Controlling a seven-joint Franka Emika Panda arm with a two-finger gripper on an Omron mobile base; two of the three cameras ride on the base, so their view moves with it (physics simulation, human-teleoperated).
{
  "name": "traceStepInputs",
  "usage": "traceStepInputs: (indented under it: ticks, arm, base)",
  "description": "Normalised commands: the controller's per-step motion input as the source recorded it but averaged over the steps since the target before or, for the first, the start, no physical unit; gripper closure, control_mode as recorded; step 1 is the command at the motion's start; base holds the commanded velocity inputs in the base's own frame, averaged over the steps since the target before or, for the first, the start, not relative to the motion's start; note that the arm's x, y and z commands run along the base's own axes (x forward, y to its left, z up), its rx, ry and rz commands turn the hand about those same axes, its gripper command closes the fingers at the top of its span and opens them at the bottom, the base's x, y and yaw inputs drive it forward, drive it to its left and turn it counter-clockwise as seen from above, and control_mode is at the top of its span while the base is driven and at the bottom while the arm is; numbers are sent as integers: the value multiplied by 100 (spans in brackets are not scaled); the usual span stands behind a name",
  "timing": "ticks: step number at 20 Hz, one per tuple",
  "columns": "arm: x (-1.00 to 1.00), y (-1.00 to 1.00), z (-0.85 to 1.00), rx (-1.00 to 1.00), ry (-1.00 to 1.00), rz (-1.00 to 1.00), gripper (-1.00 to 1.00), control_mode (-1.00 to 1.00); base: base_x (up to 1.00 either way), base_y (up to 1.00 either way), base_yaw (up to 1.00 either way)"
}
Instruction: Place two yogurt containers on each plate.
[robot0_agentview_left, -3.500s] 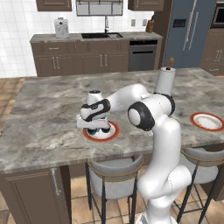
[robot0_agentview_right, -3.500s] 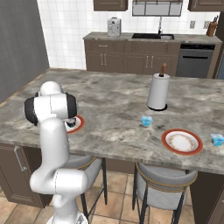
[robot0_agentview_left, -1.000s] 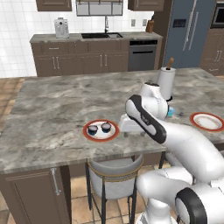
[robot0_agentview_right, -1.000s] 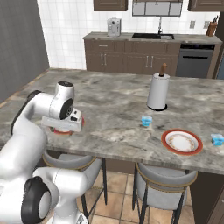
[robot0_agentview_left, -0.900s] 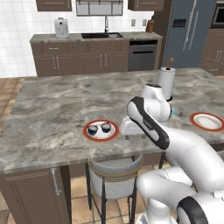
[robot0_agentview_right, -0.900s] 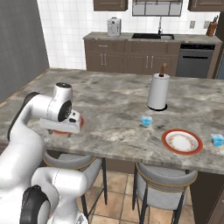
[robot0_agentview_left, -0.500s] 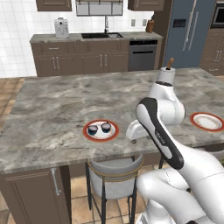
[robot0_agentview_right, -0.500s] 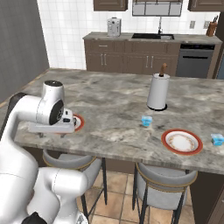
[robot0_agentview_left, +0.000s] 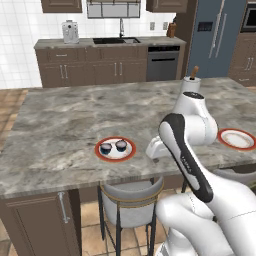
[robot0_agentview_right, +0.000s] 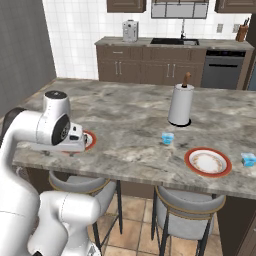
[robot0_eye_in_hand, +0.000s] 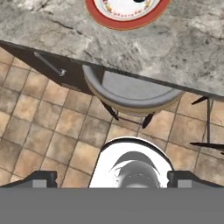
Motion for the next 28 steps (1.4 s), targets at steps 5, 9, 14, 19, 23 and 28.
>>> traceStepInputs:
  ticks: [5,9,14,19,23,28]
  arm:
    - [0,-28,0,-1,0,-30,-100,-100]
    - [-4,-44,7,0,0,-25,-100,-100]
    - [-36,-37,6,9,-6,-5,-100,-100]
    - [-8,-3,1,2,-3,0,-100,-100]
    - [0,0,0,0,0,0,-100,-100]
    - [-2,0,0,0,0,0,-100,100]
  base:
    - [0,0,0]
    - [0,0,0]
    - [0,0,0]
    - [0,0,0]
    - [0,0,0]
    - [-13,-26,-2]
